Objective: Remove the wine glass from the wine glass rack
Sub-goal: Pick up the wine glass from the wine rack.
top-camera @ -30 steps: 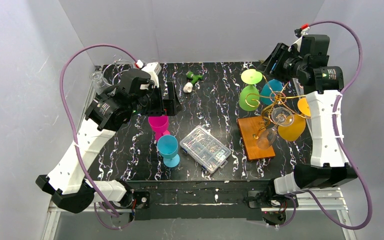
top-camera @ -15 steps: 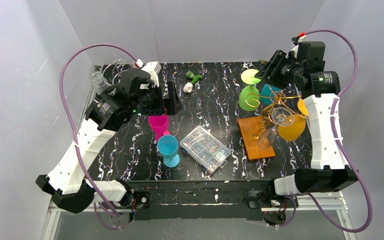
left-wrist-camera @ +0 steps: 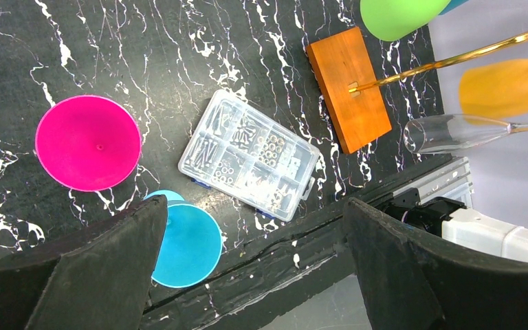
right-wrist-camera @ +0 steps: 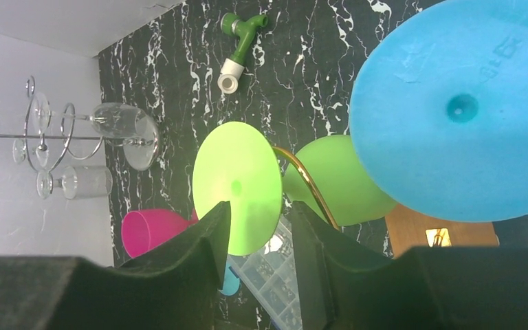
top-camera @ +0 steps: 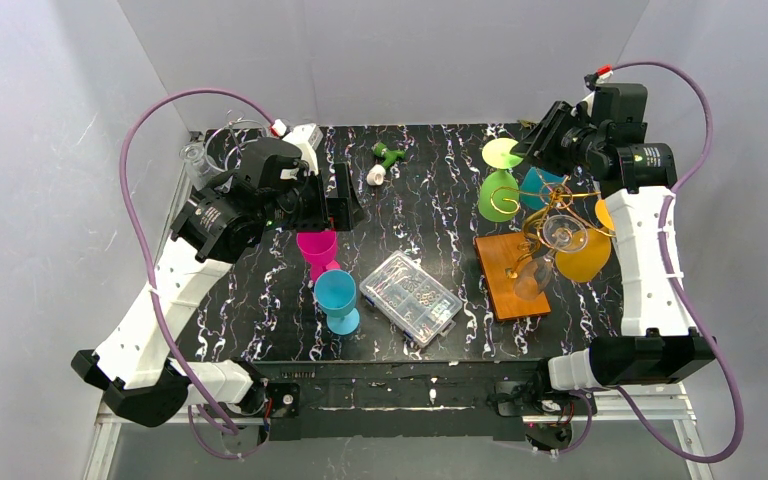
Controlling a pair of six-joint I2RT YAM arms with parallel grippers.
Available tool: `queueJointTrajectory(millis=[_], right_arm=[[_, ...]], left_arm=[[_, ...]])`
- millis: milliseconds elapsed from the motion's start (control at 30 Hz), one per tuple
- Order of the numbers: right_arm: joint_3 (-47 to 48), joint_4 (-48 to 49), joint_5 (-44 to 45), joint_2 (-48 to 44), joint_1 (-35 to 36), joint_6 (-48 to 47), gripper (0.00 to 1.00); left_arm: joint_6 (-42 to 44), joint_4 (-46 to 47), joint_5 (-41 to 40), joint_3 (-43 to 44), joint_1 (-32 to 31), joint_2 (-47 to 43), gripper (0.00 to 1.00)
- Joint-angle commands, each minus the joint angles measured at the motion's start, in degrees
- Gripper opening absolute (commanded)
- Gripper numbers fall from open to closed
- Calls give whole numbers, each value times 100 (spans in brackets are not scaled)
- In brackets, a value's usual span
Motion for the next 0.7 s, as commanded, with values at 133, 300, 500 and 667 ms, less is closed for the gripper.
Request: queueJointTrajectory(millis=[133, 300, 500, 667], right_arm=[[-62, 269, 58, -65, -12, 76, 42], [-62, 291, 59, -53, -12, 117, 41], [-54, 301, 14, -36, -12, 155, 31], [-4, 280, 13, -27, -12, 173, 26]], left_arm=[[2, 9, -89, 11, -27, -189, 99], [11, 3, -102, 46, -23, -199, 99], [20, 3, -100, 81, -27, -196, 99], [11, 7, -94, 110, -23, -192, 99]])
